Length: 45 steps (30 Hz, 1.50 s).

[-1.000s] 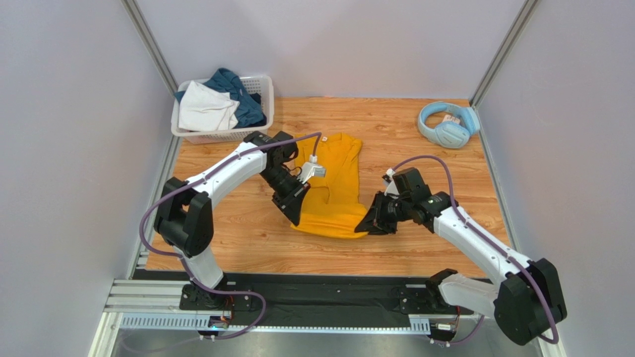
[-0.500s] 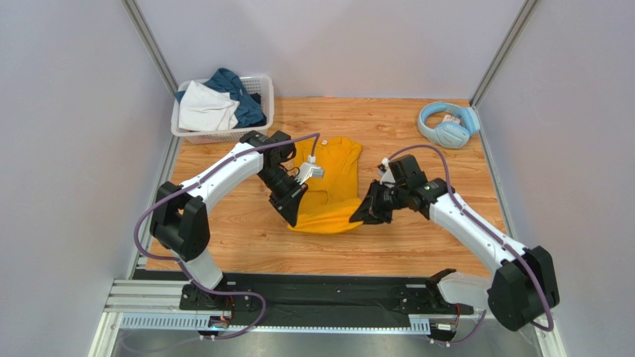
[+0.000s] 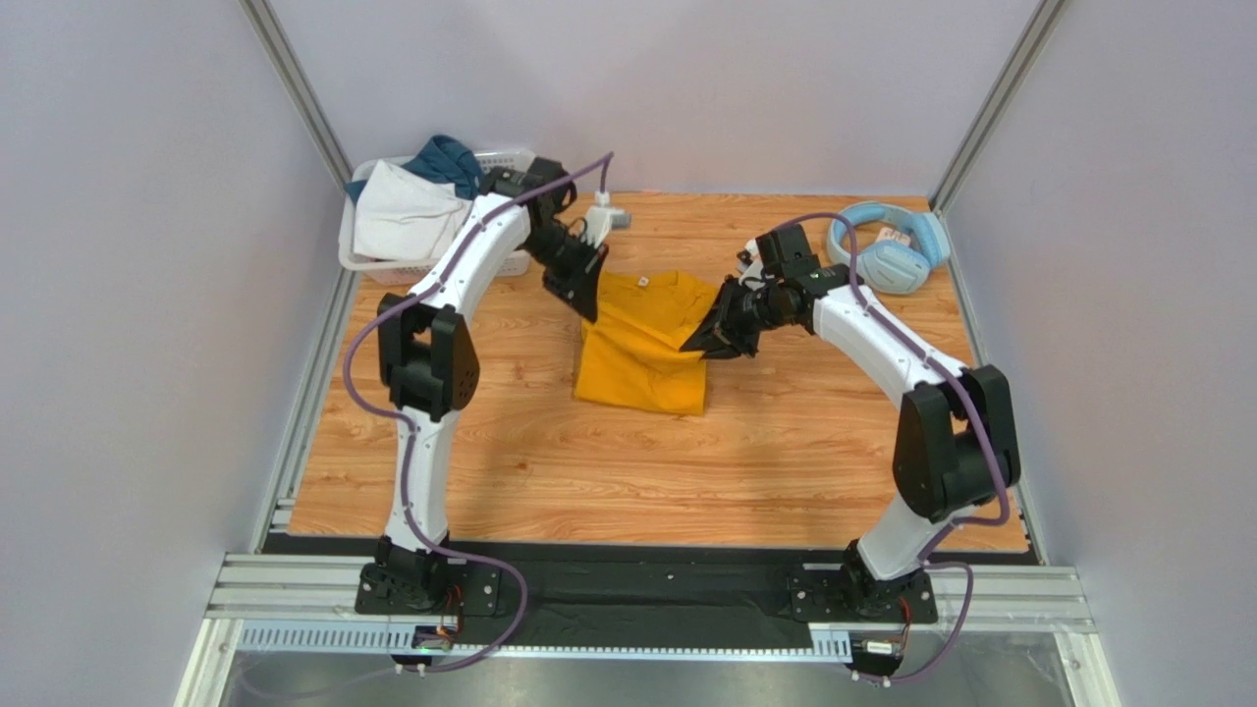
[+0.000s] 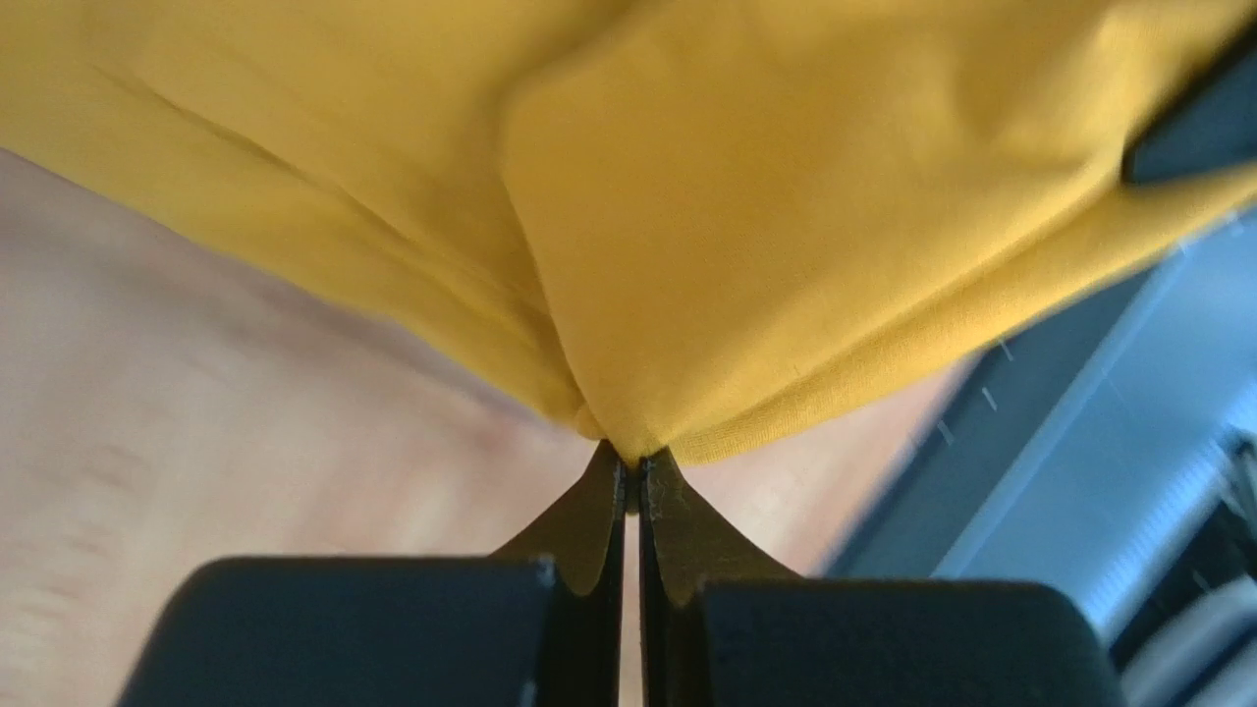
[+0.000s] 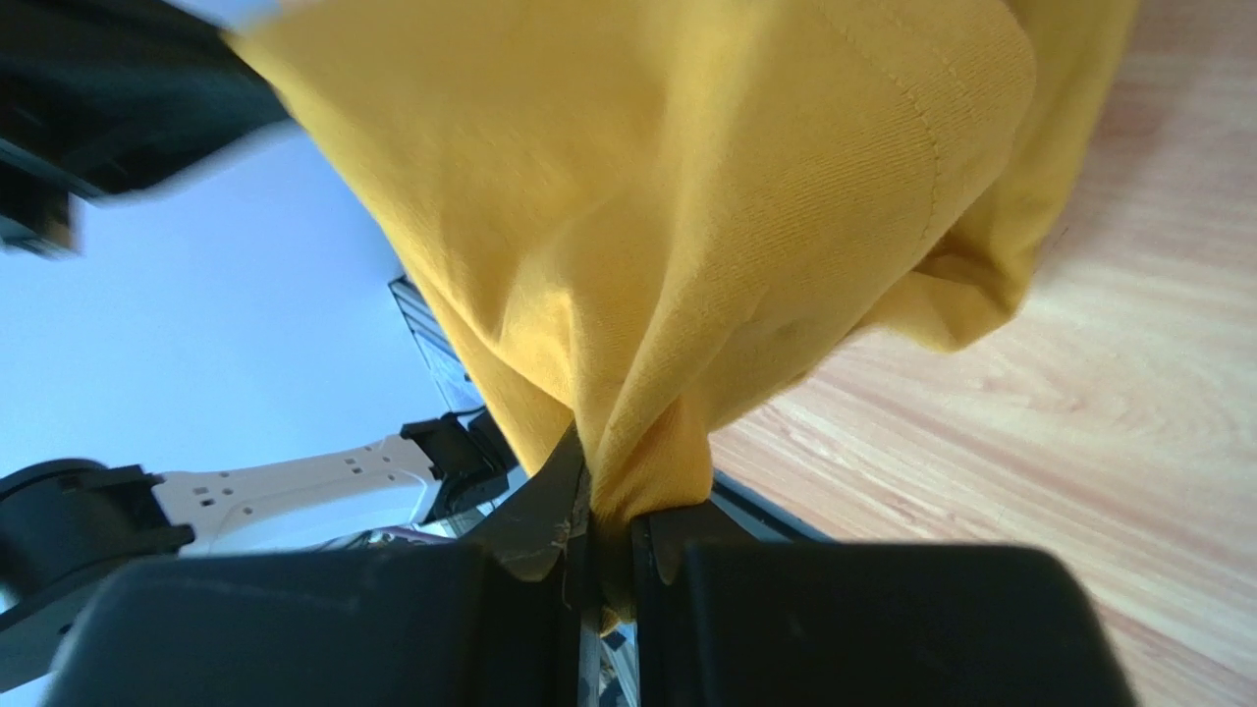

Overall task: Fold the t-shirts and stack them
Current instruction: Fold the tshirt

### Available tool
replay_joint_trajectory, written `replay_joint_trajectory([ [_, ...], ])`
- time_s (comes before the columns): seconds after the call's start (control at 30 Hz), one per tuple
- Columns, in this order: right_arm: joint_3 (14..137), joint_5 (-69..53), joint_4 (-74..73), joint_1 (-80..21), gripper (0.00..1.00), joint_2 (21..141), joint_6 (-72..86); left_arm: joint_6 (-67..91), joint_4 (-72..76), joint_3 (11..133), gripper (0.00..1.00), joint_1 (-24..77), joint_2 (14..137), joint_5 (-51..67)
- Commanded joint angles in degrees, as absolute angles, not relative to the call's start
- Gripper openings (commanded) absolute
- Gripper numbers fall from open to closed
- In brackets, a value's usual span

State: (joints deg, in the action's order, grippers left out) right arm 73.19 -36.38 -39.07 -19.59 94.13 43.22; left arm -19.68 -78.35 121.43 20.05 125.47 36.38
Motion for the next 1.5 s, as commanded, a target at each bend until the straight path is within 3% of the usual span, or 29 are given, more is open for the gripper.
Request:
replay_joint_trajectory([
  [0.0,78.4,-38.6,-37.8,-17.8,0.00,98.8,42.1,-17.4,-95.9,139.7,0.00,17.7,134.0,33.5],
  [0.13,83.0,-40.2,-37.2,-16.0,0.00,104.1,42.1,-17.2,-95.3,145.0,0.02,17.7,138.9,32.2],
  [0.47,91.4,-50.6,-27.0,-10.2,0.03,122.5,46.5,-15.1,-85.6,142.0,0.04,17.3,142.5,30.1],
  [0.5,92.3,-51.6,-26.4,-10.0,0.04,123.9,47.0,-14.5,-84.1,142.0,0.08,17.1,142.5,29.6],
  [0.53,94.2,-52.4,-26.2,-9.8,0.10,126.6,47.5,-12.6,-82.2,141.8,0.22,17.1,142.1,27.9],
  [0.6,95.8,-52.8,-25.3,-9.1,0.23,128.9,48.3,-11.2,-75.6,139.7,0.26,16.0,140.4,26.9],
  [0.63,96.7,-53.1,-25.3,-8.9,0.36,129.9,48.6,-9.3,-73.2,138.9,0.38,15.6,139.5,26.4],
  [0.7,100.0,-54.0,-25.0,-8.4,0.47,133.0,49.7,-7.9,-67.7,136.9,0.55,14.2,136.8,27.1],
  [0.73,101.2,-54.4,-25.0,-8.4,0.53,133.8,50.0,-7.5,-66.4,136.6,0.81,13.9,136.0,27.8],
  [0.77,102.6,-54.4,-25.4,-7.8,0.56,134.6,50.6,-7.4,-65.0,136.6,0.99,13.3,135.1,28.0],
  [0.83,104.1,-54.0,-25.6,-7.4,0.66,134.8,50.7,-8.0,-64.2,136.8,1.00,12.9,132.5,28.6],
  [0.93,108.9,-51.0,-31.4,-6.8,0.72,133.7,47.0,-9.6,-64.6,135.4,1.00,12.3,127.4,32.6],
  [1.1,112.8,-43.4,-43.2,-5.5,0.75,125.6,38.9,-11.5,-65.1,122.5,1.00,13.3,116.4,48.9],
  [1.3,101.1,-48.3,-34.6,-8.3,0.77,114.8,41.0,-14.7,-63.1,108.5,1.00,15.6,110.0,56.8],
  [1.47,100.0,-54.5,-34.3,-14.4,0.78,119.9,39.1,-15.6,-62.1,104.2,1.00,15.6,111.3,59.4],
])
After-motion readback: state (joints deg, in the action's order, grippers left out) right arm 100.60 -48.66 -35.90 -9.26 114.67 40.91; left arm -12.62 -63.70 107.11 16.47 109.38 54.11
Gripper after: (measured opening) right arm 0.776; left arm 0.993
